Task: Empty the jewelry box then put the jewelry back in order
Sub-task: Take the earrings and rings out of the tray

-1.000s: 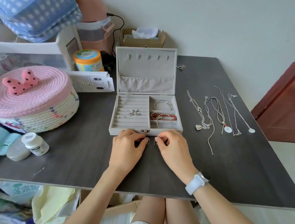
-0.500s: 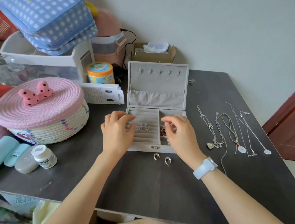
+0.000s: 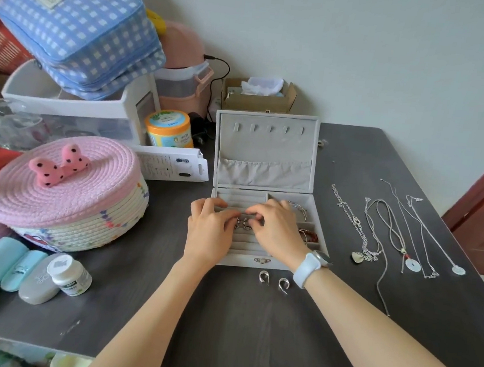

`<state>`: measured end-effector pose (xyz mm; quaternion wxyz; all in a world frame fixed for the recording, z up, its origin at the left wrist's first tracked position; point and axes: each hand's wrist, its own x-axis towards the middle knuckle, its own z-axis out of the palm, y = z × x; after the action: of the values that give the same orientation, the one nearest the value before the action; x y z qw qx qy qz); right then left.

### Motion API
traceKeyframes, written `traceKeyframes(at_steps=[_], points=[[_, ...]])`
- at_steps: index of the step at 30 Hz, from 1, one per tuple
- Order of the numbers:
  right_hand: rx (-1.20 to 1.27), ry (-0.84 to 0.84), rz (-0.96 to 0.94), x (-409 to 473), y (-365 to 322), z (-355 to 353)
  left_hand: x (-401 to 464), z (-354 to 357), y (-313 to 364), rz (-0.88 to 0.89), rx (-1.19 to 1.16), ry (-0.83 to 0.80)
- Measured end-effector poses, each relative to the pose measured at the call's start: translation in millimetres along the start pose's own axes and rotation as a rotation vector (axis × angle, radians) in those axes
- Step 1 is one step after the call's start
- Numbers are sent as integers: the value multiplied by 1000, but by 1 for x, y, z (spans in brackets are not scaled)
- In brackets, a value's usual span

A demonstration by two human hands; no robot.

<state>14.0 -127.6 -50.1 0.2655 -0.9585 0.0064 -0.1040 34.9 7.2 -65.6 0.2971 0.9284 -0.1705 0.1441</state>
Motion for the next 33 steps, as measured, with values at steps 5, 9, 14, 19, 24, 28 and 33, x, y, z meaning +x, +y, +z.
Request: traceKeyframes(at_steps=[5,9,14,19,24,28,33], points=[[-32,0,1,1,0,1,1,0,1,-78,-32,-20],[-34,-20,8,2,-2,0,3,-1,3,-161,-45,-47],[24,30,-16,0,0,-2,8,-6,7,-175,-8,-99],[100,183,-102,-14,4,-24,5,-17,10,-51,95,66],[109,168,-265,-47,15,-75,-20,-40,31,263,-52,180],[15,-65,-328,-87,34,-104,-56,-42,48,506,-60,1],[-121,-290,-395,-123,52,-102,-75,-23,62,764,-10,-199]])
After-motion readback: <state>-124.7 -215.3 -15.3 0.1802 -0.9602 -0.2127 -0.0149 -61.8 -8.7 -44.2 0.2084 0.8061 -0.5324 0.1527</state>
